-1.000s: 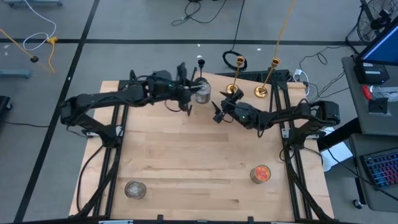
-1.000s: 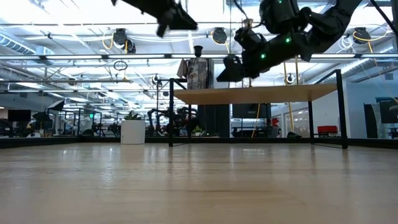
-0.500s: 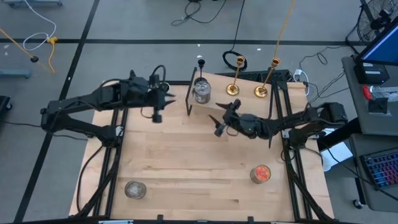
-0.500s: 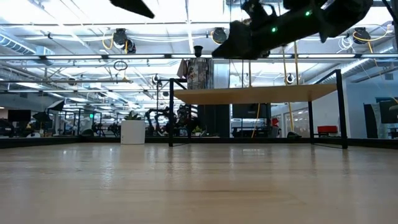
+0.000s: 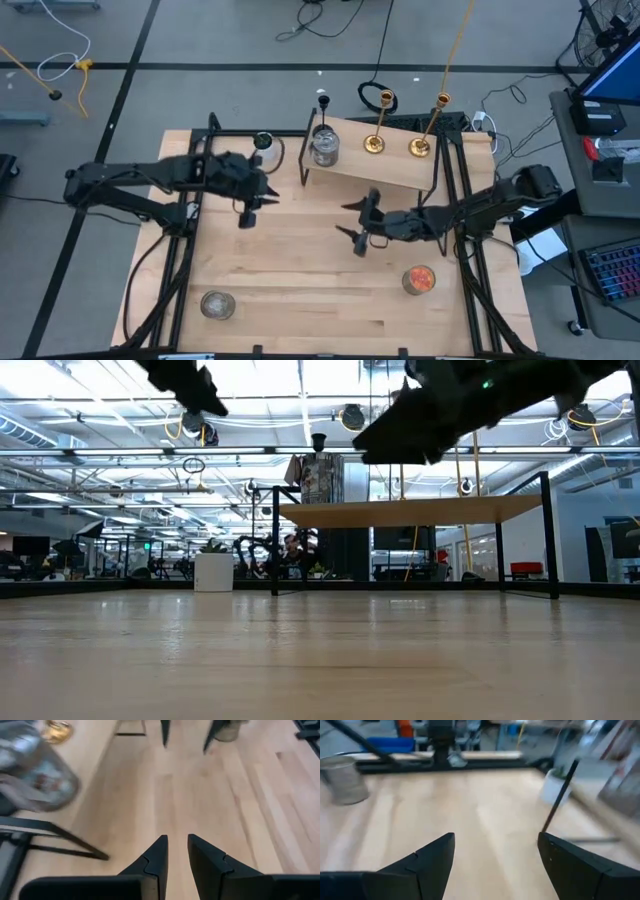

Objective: Pick & Place candle stick holders
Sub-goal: Put the orange scented candle on the shelf

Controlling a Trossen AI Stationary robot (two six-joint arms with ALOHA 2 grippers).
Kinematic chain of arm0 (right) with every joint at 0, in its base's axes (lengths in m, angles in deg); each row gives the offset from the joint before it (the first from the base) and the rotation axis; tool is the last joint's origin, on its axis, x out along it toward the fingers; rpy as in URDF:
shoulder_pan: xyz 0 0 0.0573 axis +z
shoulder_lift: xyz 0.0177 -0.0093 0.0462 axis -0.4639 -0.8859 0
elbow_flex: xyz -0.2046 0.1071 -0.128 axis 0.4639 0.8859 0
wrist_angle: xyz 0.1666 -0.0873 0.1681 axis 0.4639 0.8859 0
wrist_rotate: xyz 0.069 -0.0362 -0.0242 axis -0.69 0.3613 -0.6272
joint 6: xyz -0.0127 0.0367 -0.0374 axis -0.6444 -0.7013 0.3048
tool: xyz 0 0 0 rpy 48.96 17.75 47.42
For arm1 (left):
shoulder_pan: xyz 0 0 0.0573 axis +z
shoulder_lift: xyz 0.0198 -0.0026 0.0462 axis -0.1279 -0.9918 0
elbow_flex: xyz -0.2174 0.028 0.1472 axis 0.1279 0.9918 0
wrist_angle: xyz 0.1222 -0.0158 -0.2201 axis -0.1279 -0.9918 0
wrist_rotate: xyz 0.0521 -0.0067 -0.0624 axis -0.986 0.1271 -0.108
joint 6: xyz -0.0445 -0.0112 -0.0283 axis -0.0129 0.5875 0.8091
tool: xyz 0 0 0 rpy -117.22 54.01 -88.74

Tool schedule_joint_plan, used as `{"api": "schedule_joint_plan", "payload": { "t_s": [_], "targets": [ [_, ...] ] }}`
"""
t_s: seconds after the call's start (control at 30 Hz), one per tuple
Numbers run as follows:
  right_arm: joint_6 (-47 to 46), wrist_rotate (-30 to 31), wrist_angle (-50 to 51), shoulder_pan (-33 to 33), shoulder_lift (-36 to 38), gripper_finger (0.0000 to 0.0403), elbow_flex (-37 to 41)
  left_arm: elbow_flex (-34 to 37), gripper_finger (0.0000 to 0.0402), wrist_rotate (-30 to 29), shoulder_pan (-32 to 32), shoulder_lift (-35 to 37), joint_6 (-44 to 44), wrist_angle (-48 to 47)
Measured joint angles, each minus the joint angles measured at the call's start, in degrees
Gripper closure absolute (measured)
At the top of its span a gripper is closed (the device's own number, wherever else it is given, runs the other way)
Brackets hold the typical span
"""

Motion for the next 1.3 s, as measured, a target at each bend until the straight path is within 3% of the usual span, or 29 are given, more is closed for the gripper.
{"api": "schedule_joint_plan", "payload": {
  "t_s": [0.17, 0.3, 0.4, 0.5, 0.67, 0.8, 0.93, 1.07, 1.17, 1.3],
  "targets": [
    [-11.5, -2.3, 11.4, 1.1, 6.6, 0.0126, 0.0, 9.6, 0.0321, -5.0, -2.0, 2.2, 3.9, 9.3],
    [-15.3, -6.3, 18.1, 2.3, 11.9, 0.0141, 0.0, 13.9, 0.0321, -10.6, -2.2, 5.7, 5.4, 9.7],
    [-16.8, -6.4, 21.1, 3.9, 14.9, 0.0148, -0.1, 15.7, 0.0321, -11.5, -2.2, 8.3, 8.0, 10.0],
    [-19.4, -7.9, 30.9, 5.2, 16.8, 0.0147, -3.1, 17.1, 0.0321, -11.5, -2.2, 10.6, 8.5, 11.5],
    [-27.5, -10.1, 56.4, 6.1, 15.5, 0.0143, -14.7, 18.1, 0.0321, -11.5, -2.2, 12.5, 8.5, 14.8],
    [-39.7, -18.2, 73.1, 6.5, 13.2, 0.015, -20.9, 18.1, 0.0321, -13.0, -2.2, 12.5, 7.2, 17.9],
    [-51.6, -29.5, 80.3, 8.3, 12.4, 0.0155, -21.4, 18.1, 0.0321, -17.5, -2.2, 12.5, 5.5, 19.8],
    [-63.4, -36.6, 89.9, 11.2, 11.3, 0.0155, -21.4, 18.1, 0.0321, -21.0, -2.2, 12.5, 5.0, 20.2],
    [-67.4, -39.1, 93.1, 14.0, 10.2, 0.0156, -21.4, 18.1, 0.0321, -21.8, -2.2, 12.5, 5.0, 20.2],
    [-70.8, -36.8, 92.9, 16.5, 8.3, 0.0156, -21.0, 18.1, 0.0321, -22.0, -2.2, 12.5, 5.0, 20.2]
  ]
}}
